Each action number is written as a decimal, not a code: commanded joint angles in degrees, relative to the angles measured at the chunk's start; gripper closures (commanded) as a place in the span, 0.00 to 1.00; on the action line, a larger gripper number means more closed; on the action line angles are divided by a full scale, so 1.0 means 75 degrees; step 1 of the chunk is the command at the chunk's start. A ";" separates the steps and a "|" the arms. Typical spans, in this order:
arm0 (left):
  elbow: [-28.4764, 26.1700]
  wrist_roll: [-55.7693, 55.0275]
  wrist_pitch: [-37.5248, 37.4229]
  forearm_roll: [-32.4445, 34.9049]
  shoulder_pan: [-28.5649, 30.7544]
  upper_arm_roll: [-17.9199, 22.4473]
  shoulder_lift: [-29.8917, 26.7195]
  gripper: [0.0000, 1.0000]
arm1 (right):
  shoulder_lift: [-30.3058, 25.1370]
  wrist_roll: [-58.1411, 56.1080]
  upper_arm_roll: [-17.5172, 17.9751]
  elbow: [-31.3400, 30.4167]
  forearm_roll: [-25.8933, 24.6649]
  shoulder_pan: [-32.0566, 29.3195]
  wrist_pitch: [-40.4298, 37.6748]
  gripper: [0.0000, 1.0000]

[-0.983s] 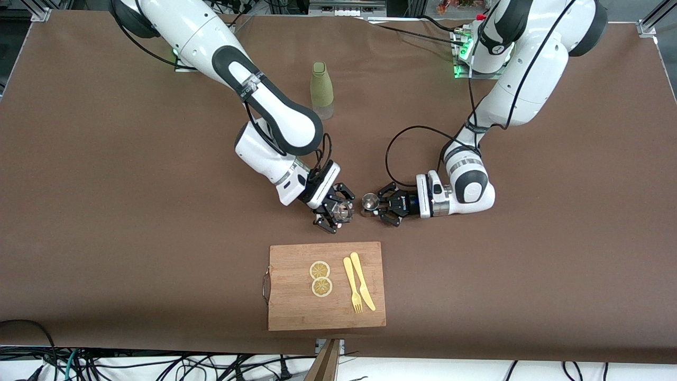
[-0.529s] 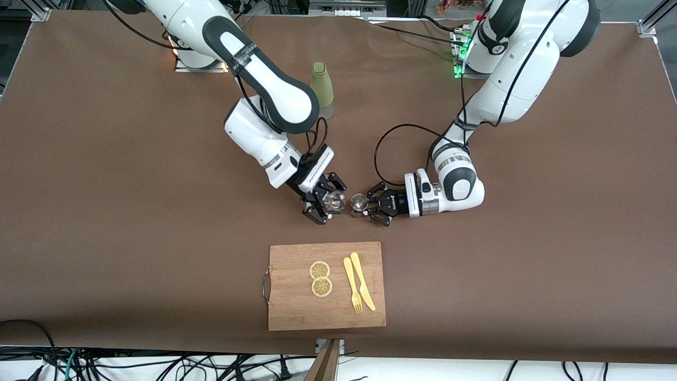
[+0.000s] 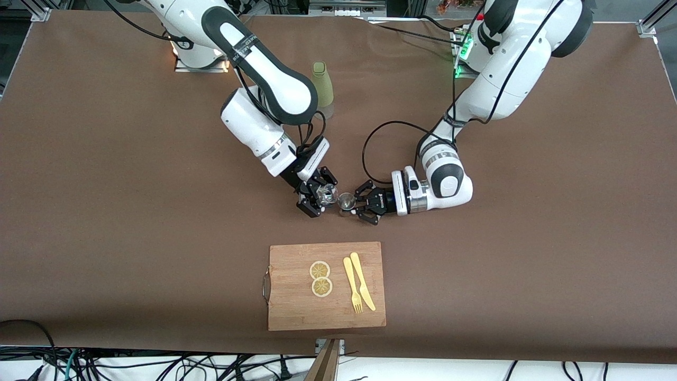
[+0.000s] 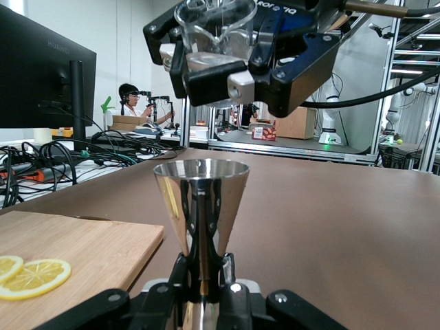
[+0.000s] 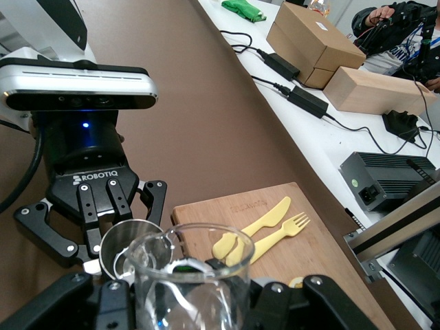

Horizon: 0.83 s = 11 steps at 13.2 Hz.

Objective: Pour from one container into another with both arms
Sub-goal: 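Tilt the glass cup with the right gripper over the jigger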

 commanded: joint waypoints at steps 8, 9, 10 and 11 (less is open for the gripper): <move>0.0212 0.0369 0.0452 -0.0425 -0.0177 -0.0092 0.0044 1.00 | -0.0038 -0.1420 -0.0019 -0.0164 0.0049 0.0167 0.0800 1.00; 0.0212 0.0369 0.0487 -0.0425 -0.0177 -0.0092 0.0021 1.00 | -0.0015 -0.1549 -0.0019 -0.0140 0.0038 0.0168 0.0801 1.00; 0.0212 0.0369 0.0522 -0.0425 -0.0189 -0.0092 0.0021 1.00 | -0.0014 -0.1608 -0.0019 -0.0129 0.0014 0.0179 0.0801 1.00; 0.0212 0.0369 0.0523 -0.0425 -0.0189 -0.0139 0.0032 1.00 | -0.0003 -0.1632 -0.0019 -0.0117 0.0003 0.0214 0.0812 1.00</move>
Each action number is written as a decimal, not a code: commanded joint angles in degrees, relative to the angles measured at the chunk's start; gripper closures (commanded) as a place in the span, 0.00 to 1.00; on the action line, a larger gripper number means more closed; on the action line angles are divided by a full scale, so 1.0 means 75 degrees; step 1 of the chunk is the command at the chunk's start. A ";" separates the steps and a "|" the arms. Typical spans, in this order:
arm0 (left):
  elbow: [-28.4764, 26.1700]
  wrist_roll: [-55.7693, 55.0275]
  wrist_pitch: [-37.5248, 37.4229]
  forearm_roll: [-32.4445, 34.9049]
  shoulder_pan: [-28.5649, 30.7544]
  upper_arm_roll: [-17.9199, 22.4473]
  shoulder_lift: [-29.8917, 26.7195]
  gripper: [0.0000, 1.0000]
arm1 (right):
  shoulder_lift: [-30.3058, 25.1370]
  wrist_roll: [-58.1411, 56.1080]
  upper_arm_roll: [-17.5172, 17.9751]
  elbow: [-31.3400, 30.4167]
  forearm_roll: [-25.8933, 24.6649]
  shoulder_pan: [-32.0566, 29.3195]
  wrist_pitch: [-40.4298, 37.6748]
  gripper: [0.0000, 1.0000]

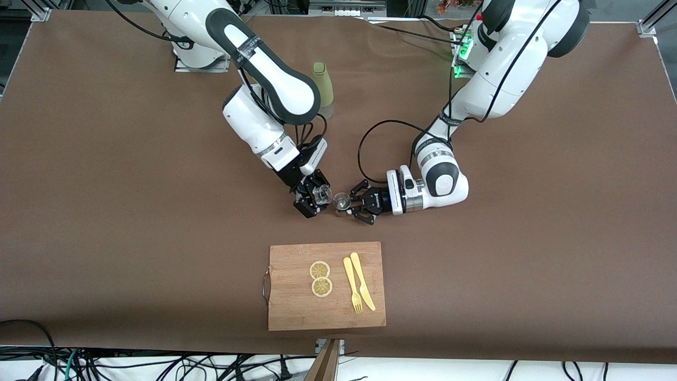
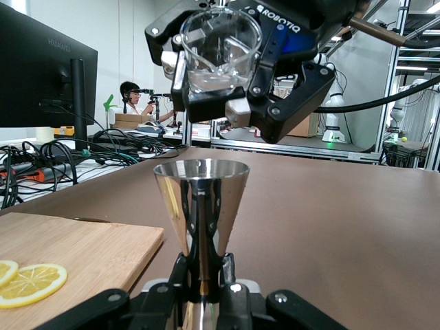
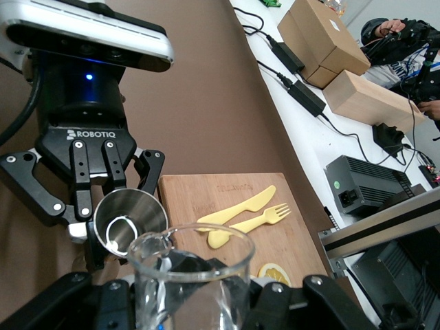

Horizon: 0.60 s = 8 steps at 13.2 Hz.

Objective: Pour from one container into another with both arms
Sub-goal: 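Tilt the glass cup with the right gripper over the jigger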

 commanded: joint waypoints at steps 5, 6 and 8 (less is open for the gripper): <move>0.0212 0.0369 0.0517 -0.0386 -0.0103 -0.0165 0.0004 1.00 | 0.0097 -0.0144 -0.0030 0.0032 -0.0242 0.0167 0.0247 1.00; 0.0212 0.0369 0.0517 -0.0386 -0.0103 -0.0188 0.0004 1.00 | 0.0121 -0.0156 -0.0030 0.0032 -0.0370 0.0178 0.0352 1.00; 0.0212 0.0369 0.0517 -0.0398 -0.0103 -0.0188 0.0004 1.00 | 0.0133 -0.0167 -0.0030 0.0032 -0.0640 0.0237 0.0621 1.00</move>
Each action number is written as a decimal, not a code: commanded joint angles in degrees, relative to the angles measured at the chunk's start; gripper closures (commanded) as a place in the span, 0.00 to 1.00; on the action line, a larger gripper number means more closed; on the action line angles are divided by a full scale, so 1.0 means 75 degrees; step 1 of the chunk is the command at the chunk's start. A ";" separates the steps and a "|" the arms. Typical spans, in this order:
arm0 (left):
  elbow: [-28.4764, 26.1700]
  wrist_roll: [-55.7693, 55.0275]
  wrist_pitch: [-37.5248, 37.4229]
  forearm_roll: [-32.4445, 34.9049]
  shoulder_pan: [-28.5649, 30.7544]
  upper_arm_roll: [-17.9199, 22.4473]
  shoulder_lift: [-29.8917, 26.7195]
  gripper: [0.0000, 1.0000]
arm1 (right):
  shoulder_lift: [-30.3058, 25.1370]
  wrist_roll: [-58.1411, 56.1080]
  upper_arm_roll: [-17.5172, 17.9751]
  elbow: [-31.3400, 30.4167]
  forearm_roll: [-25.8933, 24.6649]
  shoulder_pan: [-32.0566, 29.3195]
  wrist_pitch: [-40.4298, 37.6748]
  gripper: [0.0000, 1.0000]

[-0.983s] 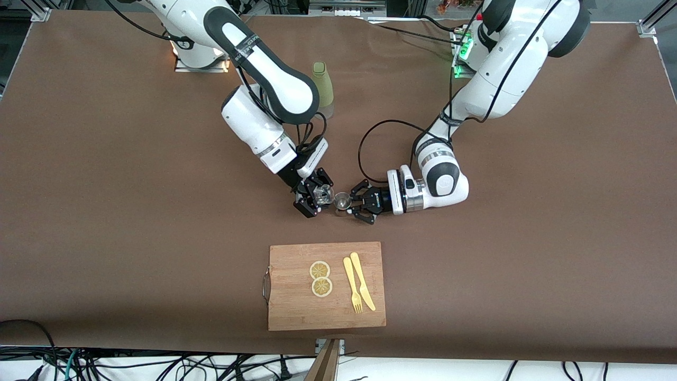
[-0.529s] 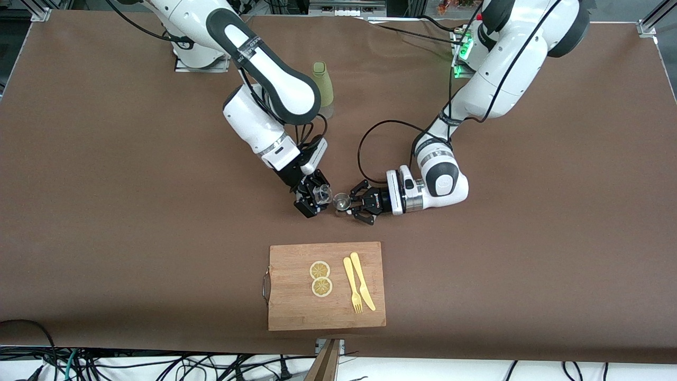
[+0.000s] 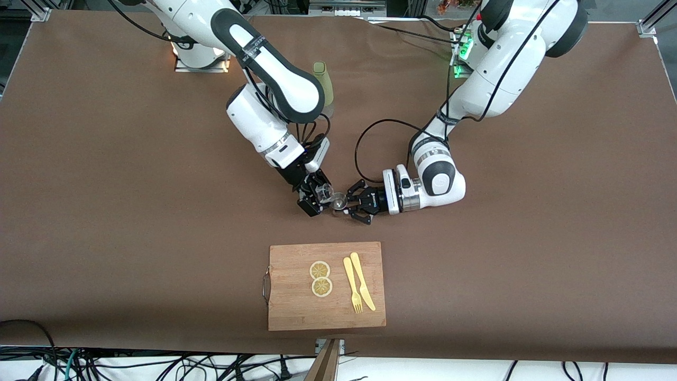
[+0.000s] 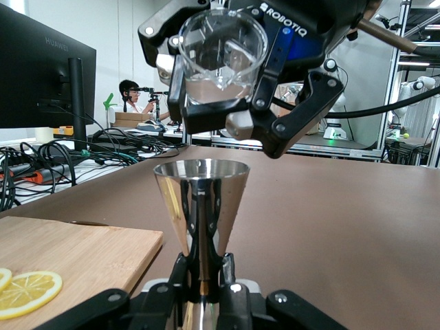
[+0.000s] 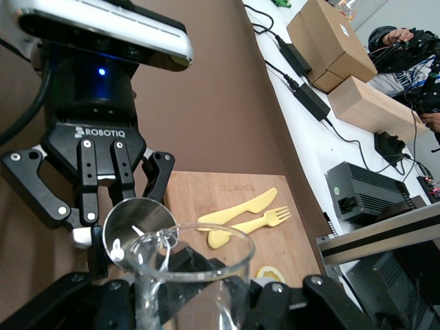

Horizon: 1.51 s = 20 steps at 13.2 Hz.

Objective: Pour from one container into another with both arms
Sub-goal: 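Tilt the glass cup with the right gripper over the jigger, then draw the right gripper back while the left gripper withdraws the jigger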

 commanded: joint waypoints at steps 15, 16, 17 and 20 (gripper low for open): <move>0.0108 0.0369 0.0294 -0.0390 -0.0056 -0.0082 0.0016 1.00 | 0.0248 0.0249 -0.0030 0.0102 -0.0662 0.0199 0.0845 1.00; 0.0120 0.0369 0.0294 -0.0390 -0.0056 -0.0082 0.0016 1.00 | 0.0248 0.0599 -0.0030 0.0102 -0.0533 0.0187 0.0845 1.00; 0.0120 0.0369 0.0294 -0.0390 -0.0056 -0.0094 0.0016 1.00 | 0.0236 0.0962 -0.0018 0.0102 -0.0463 0.0199 0.0833 1.00; 0.0166 0.0334 0.0294 -0.0390 -0.0056 -0.0082 0.0016 1.00 | 0.0224 0.2122 -0.0006 0.0102 -0.0438 0.0187 0.0774 1.00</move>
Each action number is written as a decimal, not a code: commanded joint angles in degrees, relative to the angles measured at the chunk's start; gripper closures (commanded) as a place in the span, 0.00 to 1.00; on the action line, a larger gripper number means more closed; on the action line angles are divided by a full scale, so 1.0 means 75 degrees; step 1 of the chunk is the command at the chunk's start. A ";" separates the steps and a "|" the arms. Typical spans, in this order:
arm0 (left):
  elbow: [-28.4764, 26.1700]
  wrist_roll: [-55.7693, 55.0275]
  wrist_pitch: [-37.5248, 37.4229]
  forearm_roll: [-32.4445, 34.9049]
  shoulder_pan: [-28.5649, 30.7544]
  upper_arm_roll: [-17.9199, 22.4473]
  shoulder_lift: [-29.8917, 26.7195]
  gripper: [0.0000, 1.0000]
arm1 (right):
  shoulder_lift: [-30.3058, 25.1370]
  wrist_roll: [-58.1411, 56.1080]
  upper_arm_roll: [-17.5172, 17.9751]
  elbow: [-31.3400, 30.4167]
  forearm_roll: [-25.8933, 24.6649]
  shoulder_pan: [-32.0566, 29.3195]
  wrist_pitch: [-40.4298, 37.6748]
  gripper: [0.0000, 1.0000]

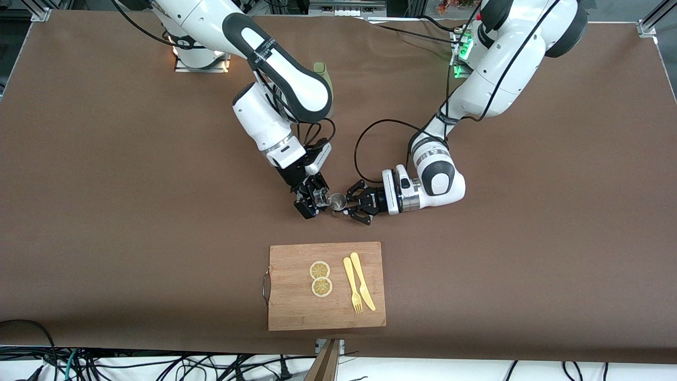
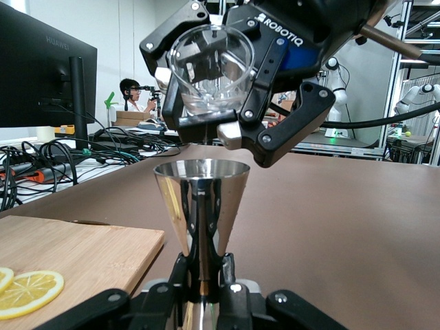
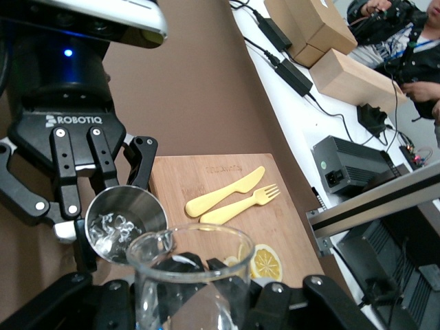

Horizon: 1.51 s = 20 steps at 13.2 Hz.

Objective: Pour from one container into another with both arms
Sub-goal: 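Draw the right gripper back while the left gripper withdraws the jigger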

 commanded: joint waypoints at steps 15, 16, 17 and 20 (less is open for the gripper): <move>-0.0691 0.0415 -0.1109 0.0805 0.0896 -0.0066 -0.0114 1.00 | -0.0152 0.2822 -0.0001 0.0659 0.0041 -0.2060 -0.4556 1.00; -0.0773 0.0415 -0.1308 0.1097 0.1060 -0.0066 -0.0114 1.00 | -0.0152 0.2775 -0.0001 0.0659 0.0018 -0.2318 -0.5130 1.00; -0.0820 0.0415 -0.1519 0.1425 0.1247 -0.0066 -0.0114 1.00 | -0.0152 0.2647 -0.0001 0.0647 -0.0052 -0.2610 -0.5797 1.00; -0.0903 0.0286 -0.2175 0.2491 0.1868 -0.0042 -0.0114 1.00 | -0.0047 0.1326 -0.0001 0.0565 -0.0053 -0.3489 -0.7696 1.00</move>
